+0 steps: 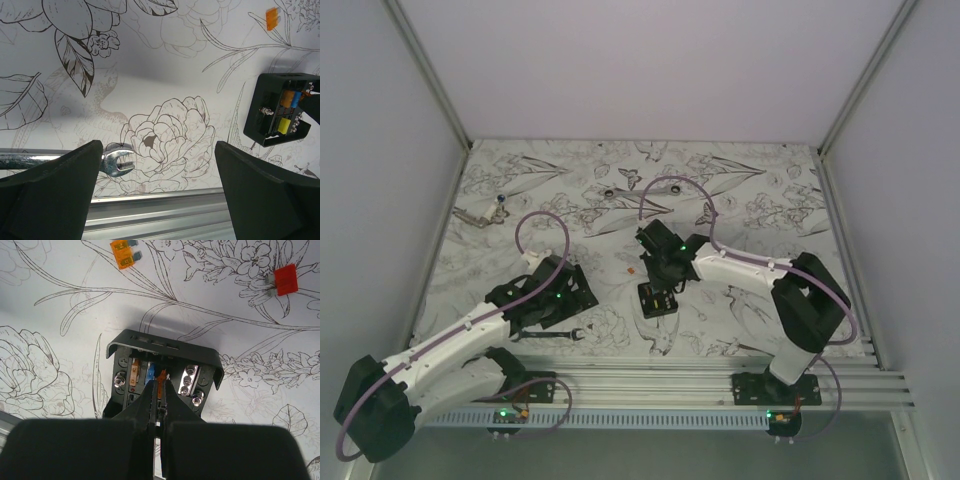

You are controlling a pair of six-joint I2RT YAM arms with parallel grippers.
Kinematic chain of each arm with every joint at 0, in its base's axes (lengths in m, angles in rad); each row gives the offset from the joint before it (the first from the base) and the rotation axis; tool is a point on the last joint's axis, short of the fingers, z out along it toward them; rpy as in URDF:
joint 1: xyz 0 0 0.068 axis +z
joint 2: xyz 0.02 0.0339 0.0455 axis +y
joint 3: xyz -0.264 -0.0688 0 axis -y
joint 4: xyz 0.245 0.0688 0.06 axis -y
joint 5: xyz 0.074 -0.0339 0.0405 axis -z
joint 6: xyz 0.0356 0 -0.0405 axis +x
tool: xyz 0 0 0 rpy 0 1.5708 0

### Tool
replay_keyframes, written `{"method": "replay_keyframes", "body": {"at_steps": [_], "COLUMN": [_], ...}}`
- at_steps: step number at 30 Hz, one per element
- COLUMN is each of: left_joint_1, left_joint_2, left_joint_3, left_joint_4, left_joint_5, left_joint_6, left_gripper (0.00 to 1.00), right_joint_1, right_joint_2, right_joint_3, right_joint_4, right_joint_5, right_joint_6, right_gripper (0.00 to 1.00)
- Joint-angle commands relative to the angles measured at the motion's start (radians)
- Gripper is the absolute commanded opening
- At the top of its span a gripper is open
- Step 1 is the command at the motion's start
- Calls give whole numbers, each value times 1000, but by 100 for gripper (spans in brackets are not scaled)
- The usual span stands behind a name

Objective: Snap on the fuse box
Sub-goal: Install the fuse at the fuse box base.

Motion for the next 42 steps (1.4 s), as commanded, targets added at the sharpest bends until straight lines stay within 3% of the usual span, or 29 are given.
{"method": "replay_keyframes", "body": {"at_steps": [1,42], "left_joint_1": [7,3], "left_joint_2": [1,1], "left_joint_3": [-7,-4], "left_joint_4": [-37,-37], "left_joint_5": [11,37], "left_joint_6": [-8,-14], "left_gripper": [99,99], "right_joint_1": [4,9], "right_joint_2": [56,-11], "right_joint_3": [-101,-137], "right_joint_4": [-46,-15], "right_joint_5": [64,78], "right_joint_6": [5,0], "right_gripper": [0,0]}}
